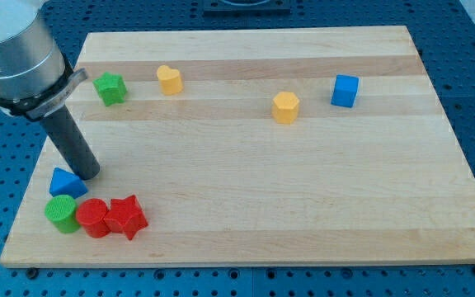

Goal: Push yellow hexagon into the group of the blocks

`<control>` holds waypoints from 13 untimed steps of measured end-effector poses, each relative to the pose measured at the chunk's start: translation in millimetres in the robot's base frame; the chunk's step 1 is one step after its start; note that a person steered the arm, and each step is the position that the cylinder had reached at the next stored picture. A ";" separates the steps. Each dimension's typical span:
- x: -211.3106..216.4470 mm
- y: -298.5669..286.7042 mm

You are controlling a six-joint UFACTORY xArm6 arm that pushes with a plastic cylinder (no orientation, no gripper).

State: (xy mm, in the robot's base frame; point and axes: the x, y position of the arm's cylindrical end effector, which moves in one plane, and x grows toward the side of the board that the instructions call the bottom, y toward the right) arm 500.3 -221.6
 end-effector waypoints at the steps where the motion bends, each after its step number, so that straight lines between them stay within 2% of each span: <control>1: 9.8 -8.0; 2: 19.6 -14.9; 3: 6.3 -6.3; 4: -10.5 73.6; 5: -12.3 188.6; 6: -48.5 300.4; 7: -96.7 368.6; 8: -132.5 344.4; 9: -128.4 269.9; 10: -84.9 209.0; 11: -59.0 190.3; 12: -77.8 187.1; 13: -88.5 230.9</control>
State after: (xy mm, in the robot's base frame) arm 411.8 9.2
